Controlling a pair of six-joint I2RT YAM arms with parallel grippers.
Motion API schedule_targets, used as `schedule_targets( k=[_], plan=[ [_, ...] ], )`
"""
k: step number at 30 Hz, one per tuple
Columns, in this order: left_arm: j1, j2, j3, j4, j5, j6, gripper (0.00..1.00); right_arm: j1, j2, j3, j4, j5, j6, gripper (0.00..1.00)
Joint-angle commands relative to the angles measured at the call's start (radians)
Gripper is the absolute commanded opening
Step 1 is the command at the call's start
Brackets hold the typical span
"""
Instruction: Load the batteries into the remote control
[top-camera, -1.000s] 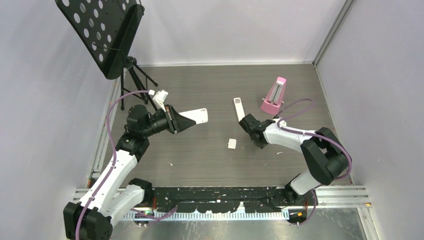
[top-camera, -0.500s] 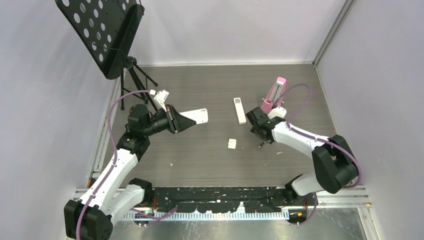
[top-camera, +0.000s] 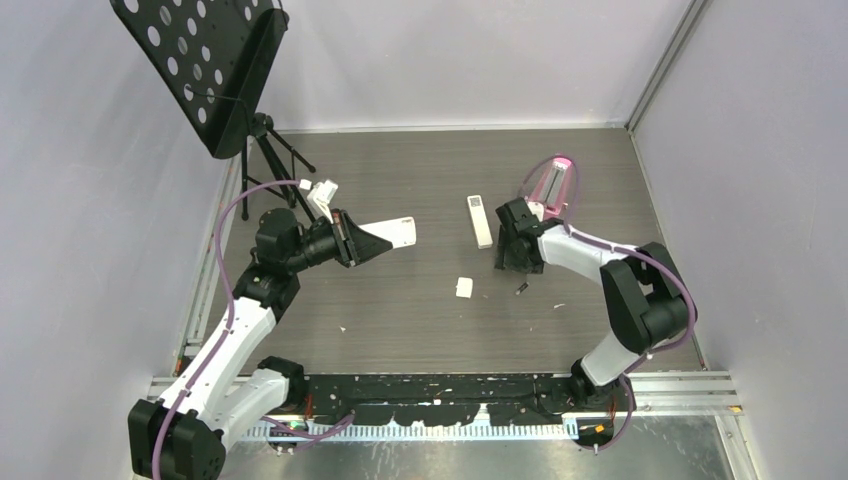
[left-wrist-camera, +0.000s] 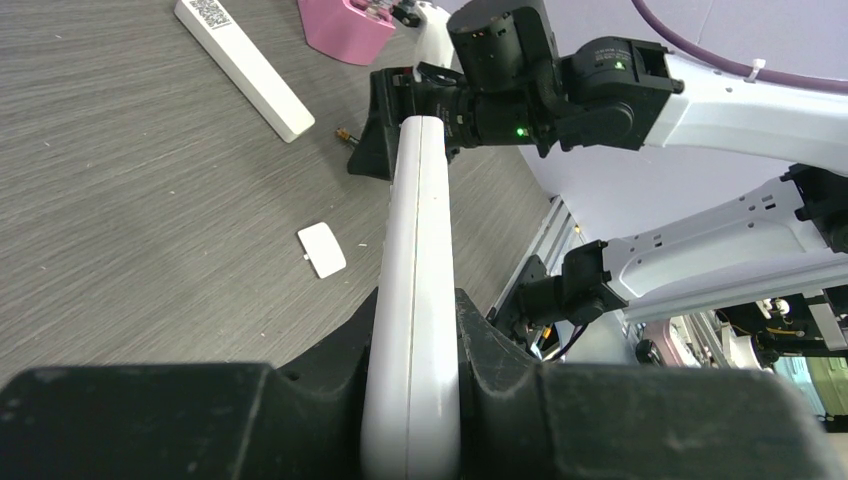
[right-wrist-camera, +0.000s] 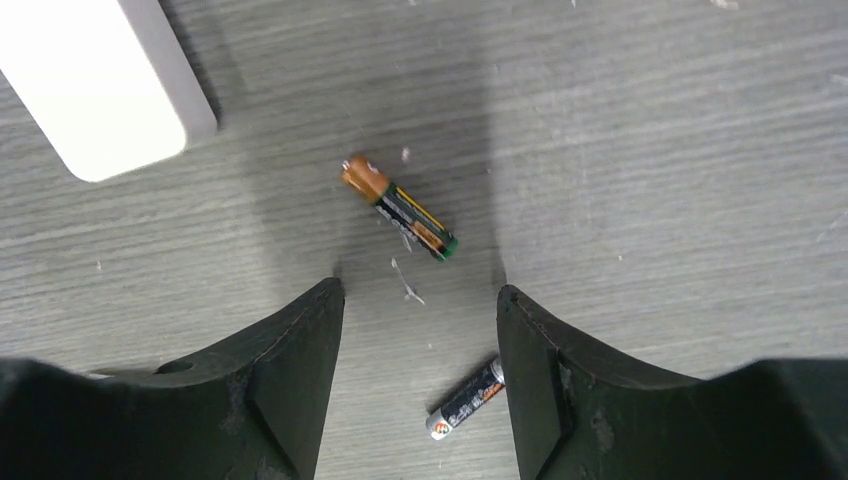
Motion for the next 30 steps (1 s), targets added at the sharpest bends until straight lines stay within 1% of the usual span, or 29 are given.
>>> schedule_targets(
  k=[1, 4, 8, 10, 13, 15, 19, 22, 25, 28, 30],
  plan=[
    [-0.003, -0.005, 0.015, 0.033, -0.001, 0.004, 0.0, -0.006, 0.07, 0.1, 0.017, 0.035, -0.081, 0.62],
    [-0.003, -0.004, 0.022, 0.026, 0.001, 0.007, 0.0, -0.009, 0.11, 0.137, 0.01, 0.063, -0.074, 0.62],
    [-0.003, 0.0, 0.03, 0.022, 0.001, 0.009, 0.0, -0.015, 0.155, 0.167, 0.006, 0.05, -0.093, 0.57],
    [-0.003, 0.001, 0.032, 0.02, 0.003, 0.009, 0.0, -0.027, 0.165, 0.168, 0.006, 0.0, -0.102, 0.52],
    [-0.003, 0.001, 0.032, 0.018, 0.004, 0.009, 0.0, -0.053, 0.164, 0.151, 0.011, -0.103, -0.105, 0.37],
    [-0.003, 0.002, 0.03, 0.02, 0.003, 0.008, 0.0, -0.063, 0.158, 0.14, 0.008, -0.131, -0.091, 0.3],
    [-0.003, 0.001, 0.024, 0.028, 0.005, -0.001, 0.0, -0.064, 0.15, 0.126, 0.0, -0.111, -0.07, 0.22],
    [-0.003, 0.005, 0.023, 0.038, 0.01, -0.01, 0.0, -0.064, 0.153, 0.131, -0.006, -0.093, -0.057, 0.13],
    [-0.003, 0.009, 0.017, 0.056, 0.016, -0.02, 0.0, -0.063, 0.138, 0.131, 0.002, -0.075, -0.041, 0.06],
    [-0.003, 0.017, 0.0, 0.108, 0.032, -0.053, 0.0, -0.061, 0.077, 0.11, 0.055, -0.077, -0.028, 0.03],
    [-0.004, 0.019, -0.003, 0.145, 0.049, -0.08, 0.0, -0.055, -0.015, 0.086, 0.108, -0.11, -0.026, 0.02]
  ],
)
